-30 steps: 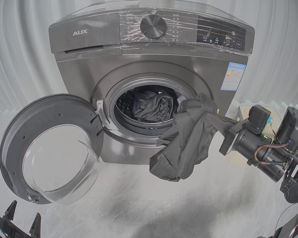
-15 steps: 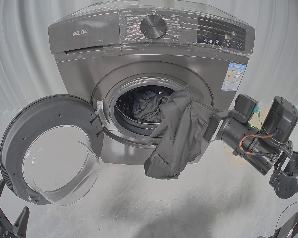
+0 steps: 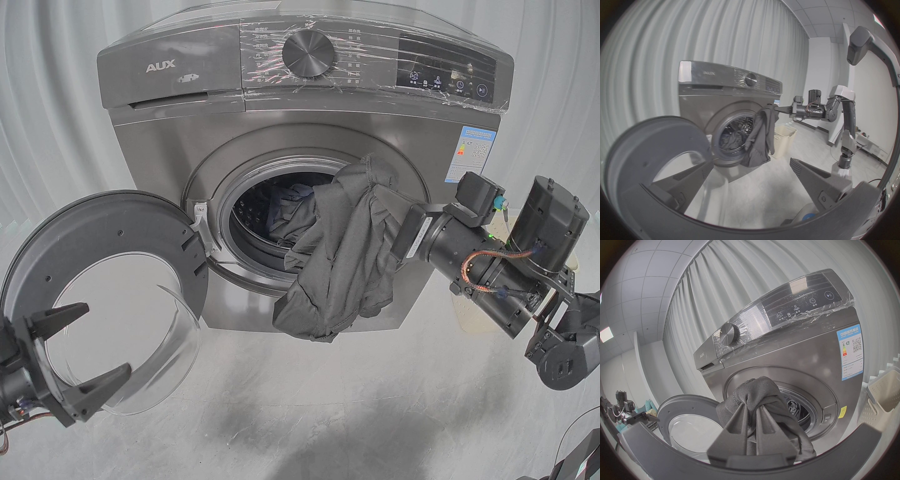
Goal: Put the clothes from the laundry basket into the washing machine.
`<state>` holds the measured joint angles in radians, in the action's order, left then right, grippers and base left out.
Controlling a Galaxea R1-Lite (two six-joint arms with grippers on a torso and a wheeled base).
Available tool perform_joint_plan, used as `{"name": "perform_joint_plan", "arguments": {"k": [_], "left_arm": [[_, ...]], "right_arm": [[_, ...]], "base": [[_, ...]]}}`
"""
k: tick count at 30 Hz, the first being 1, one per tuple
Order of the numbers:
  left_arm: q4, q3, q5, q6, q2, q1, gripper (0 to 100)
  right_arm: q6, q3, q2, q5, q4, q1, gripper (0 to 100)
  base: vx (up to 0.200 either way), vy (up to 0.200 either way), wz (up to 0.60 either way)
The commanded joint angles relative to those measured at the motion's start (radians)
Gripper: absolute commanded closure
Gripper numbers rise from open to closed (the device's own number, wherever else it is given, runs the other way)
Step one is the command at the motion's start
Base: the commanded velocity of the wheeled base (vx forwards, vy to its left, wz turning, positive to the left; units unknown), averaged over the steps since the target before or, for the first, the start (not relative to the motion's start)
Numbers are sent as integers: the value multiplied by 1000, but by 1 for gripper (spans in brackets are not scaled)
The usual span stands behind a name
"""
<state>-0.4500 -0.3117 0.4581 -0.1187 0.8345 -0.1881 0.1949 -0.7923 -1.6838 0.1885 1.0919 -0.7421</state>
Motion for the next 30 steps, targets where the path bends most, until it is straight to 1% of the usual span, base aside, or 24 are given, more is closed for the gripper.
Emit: {"name": "perform_joint_plan", "arguments": {"k": [1, 3, 5, 10, 13, 15, 21, 23, 24, 27, 30], "left_arm": [[-177, -47, -29, 19, 364, -192, 0], [-202, -56, -29, 25, 396, -203, 0], [-240, -79, -27, 28, 471, -218, 0], [-286, -96, -19, 30, 589, -223, 0], [-305, -102, -16, 33, 632, -241, 0], [-332, -118, -16, 45, 696, -255, 0], [-388, -155, -16, 50, 815, -275, 0], [-398, -168, -18, 56, 842, -281, 0], [-418, -181, -16, 68, 871, -287, 0], [-467, -191, -16, 83, 920, -304, 0], [-509, -208, -16, 88, 969, -306, 0]], "right_arm": [[8, -36, -48, 20, 13, -2, 100], [8, -36, -48, 20, 16, -2, 100], [6, -36, -48, 22, 17, -2, 100], [6, -34, -48, 22, 17, -2, 100], [6, -36, -48, 22, 17, -2, 100], [6, -38, -50, 20, 17, -3, 100], [6, -38, -50, 20, 17, -10, 100], [6, -38, -50, 20, 17, -11, 100], [6, -38, -50, 20, 17, -11, 100], [6, -38, -54, 20, 17, -22, 100], [6, -38, -56, 22, 19, -25, 100]], "base": [[0, 0, 0], [0, 0, 0], [0, 0, 0], [0, 0, 0], [0, 0, 0], [0, 0, 0], [0, 0, 0], [0, 0, 0], [0, 0, 0], [0, 0, 0], [0, 0, 0]]}}
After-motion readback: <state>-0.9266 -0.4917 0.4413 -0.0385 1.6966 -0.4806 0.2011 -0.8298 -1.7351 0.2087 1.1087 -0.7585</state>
